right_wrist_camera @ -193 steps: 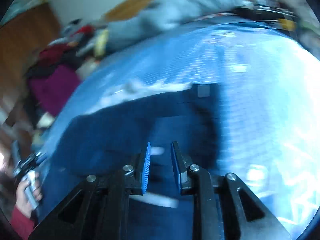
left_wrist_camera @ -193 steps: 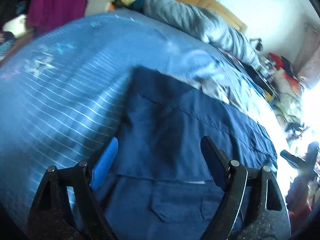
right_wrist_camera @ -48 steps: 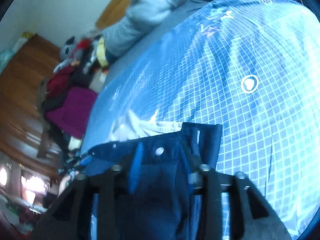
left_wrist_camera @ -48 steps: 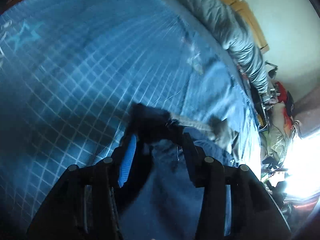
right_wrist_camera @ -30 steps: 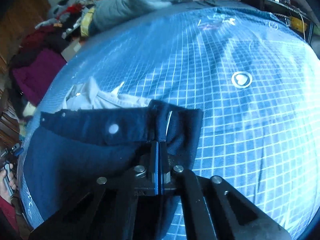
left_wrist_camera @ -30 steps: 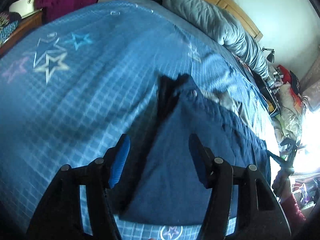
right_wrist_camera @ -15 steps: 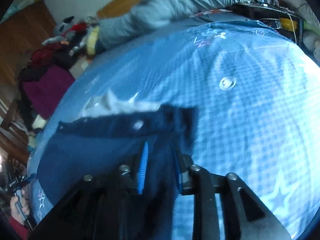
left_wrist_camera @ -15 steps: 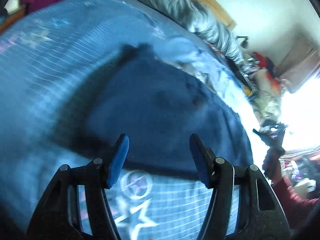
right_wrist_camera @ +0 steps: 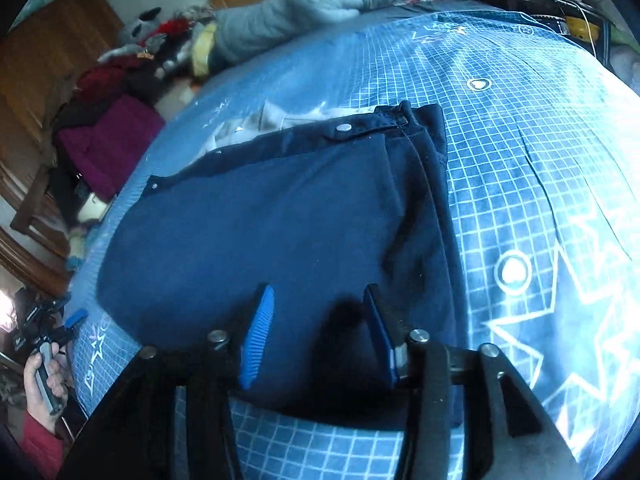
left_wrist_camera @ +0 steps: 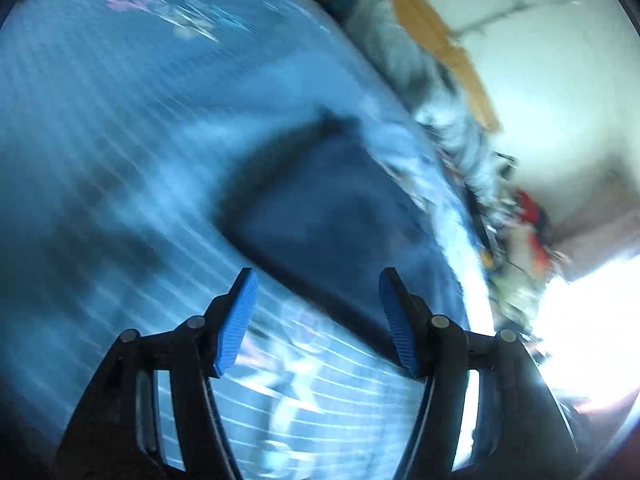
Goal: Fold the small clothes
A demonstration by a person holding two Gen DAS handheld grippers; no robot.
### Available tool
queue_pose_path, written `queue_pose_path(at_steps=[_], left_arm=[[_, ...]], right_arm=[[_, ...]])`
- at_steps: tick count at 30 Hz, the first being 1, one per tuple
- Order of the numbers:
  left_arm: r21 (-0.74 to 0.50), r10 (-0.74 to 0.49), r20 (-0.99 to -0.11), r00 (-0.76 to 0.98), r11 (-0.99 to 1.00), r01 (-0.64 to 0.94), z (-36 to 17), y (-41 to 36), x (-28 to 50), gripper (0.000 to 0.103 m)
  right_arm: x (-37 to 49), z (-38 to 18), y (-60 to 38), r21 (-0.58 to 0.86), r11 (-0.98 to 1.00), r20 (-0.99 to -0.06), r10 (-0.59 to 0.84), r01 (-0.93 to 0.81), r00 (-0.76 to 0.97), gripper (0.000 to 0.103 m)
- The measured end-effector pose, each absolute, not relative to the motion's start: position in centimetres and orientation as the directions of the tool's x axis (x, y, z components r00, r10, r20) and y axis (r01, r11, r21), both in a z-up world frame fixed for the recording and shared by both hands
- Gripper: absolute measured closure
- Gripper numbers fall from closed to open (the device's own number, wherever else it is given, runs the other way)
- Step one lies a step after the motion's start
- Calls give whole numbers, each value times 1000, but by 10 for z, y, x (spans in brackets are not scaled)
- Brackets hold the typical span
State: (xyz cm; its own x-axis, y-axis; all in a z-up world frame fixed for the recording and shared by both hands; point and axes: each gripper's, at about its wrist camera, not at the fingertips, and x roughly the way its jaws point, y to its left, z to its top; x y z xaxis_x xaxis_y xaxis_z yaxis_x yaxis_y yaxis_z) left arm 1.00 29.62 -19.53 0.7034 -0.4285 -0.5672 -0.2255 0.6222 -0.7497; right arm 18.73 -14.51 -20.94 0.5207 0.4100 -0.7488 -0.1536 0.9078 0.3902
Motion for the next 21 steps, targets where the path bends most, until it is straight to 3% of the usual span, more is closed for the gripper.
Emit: queue_pose_path(at_steps=[1,5,16,17,20,21], left_arm=[[-774,-450,-551,703,590,-229,-204,292,14,39],[-820,-430,-531,731,478,-315,-240,295,27,40],[-781,-254,-500,828,546,-304,-237,296,78,37],[-772,-245,-504,828,557,-305,-235,296,81,41],[-763,-241,-515,822,566,-313,-231,300,83,89],[-741,-222,-523,822,595,-311,-225,297,80,89]], right_arm=[[187,-208,-144,397,906,-747,413,-149,522,40],[182,-198,-134,400,903,-742,418,-155,523,39],[178,-173,-80,344,899,-744,437,-270,506,39],[179,-171,-74,343,896,-741,442,-281,505,39],[183,-163,-56,338,887,-734,458,-316,501,39],[186,-160,-50,343,881,-731,469,-328,495,39]])
